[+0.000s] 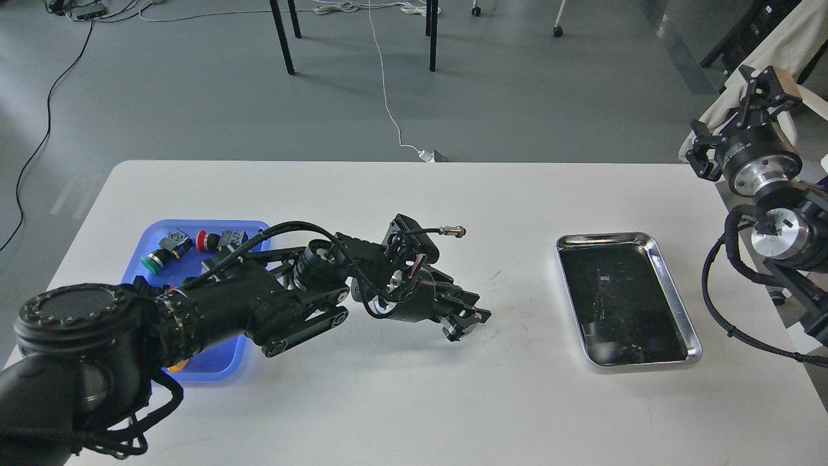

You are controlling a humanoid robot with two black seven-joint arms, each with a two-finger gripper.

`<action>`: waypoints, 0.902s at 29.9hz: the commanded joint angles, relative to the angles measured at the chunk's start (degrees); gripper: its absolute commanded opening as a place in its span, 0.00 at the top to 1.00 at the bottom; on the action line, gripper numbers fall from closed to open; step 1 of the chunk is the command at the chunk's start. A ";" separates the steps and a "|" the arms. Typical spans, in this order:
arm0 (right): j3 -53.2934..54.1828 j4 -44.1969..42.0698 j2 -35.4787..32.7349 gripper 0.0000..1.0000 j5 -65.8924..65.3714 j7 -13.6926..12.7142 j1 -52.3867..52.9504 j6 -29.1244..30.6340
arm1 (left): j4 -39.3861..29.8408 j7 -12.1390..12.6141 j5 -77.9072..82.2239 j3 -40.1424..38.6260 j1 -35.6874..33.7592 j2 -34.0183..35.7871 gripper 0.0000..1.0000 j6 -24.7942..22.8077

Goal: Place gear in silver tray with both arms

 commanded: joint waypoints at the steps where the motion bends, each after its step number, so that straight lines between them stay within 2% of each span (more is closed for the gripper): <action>1: -3.39 -0.06 -0.06 0.01 -0.02 -0.35 0.38 -0.01 | -0.07 0.00 -1.15 -0.40 -0.09 0.00 0.58 0.11; 8: -9.02 0.90 -1.90 0.01 -0.11 -0.70 1.18 0.34 | -0.51 0.00 -9.31 -2.68 -2.28 0.00 0.53 0.02; 12: -11.40 2.65 -2.79 0.01 -0.37 -0.97 2.05 0.34 | -0.60 0.00 -16.96 -4.27 -5.71 0.26 0.44 0.02; 19: -18.07 3.80 -3.49 0.01 -2.65 -0.27 6.18 0.87 | -0.60 0.00 -32.95 -4.88 -12.82 7.20 0.32 0.81; 27: -26.15 7.14 -7.80 0.01 -6.95 -0.79 11.27 3.24 | 1.15 0.00 -51.15 -5.59 -15.12 14.14 0.20 0.90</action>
